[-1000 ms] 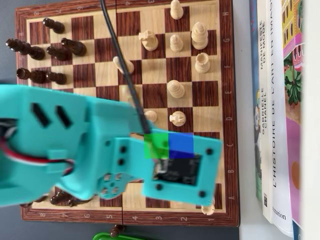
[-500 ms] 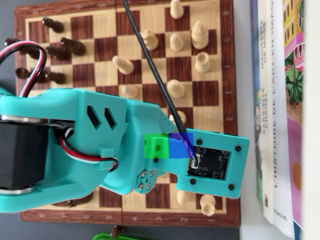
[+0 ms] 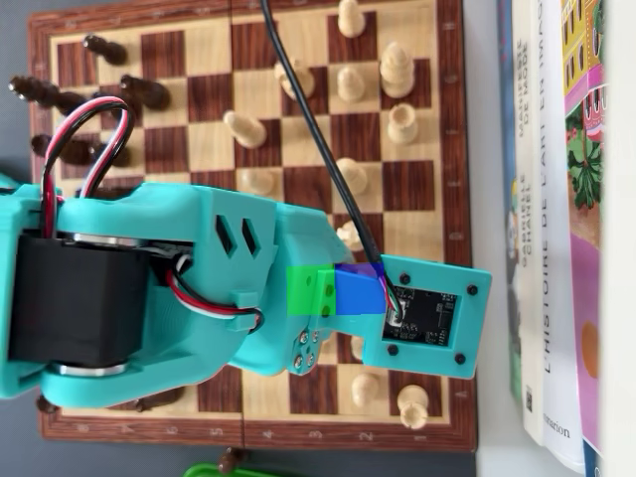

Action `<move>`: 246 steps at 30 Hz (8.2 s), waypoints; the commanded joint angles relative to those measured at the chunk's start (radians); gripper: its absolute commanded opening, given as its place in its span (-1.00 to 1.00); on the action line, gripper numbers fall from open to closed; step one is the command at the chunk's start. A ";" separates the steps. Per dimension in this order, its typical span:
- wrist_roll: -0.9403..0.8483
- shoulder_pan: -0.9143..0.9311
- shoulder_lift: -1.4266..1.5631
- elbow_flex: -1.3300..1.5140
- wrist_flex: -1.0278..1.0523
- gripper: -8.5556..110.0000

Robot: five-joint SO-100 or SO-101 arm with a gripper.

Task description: Play chess

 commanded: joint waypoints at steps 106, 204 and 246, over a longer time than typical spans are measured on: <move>-0.049 0.037 0.255 0.219 -0.008 -0.78; -0.057 0.038 0.196 0.262 -0.061 -0.65; -0.058 0.029 0.410 0.261 -0.071 -0.65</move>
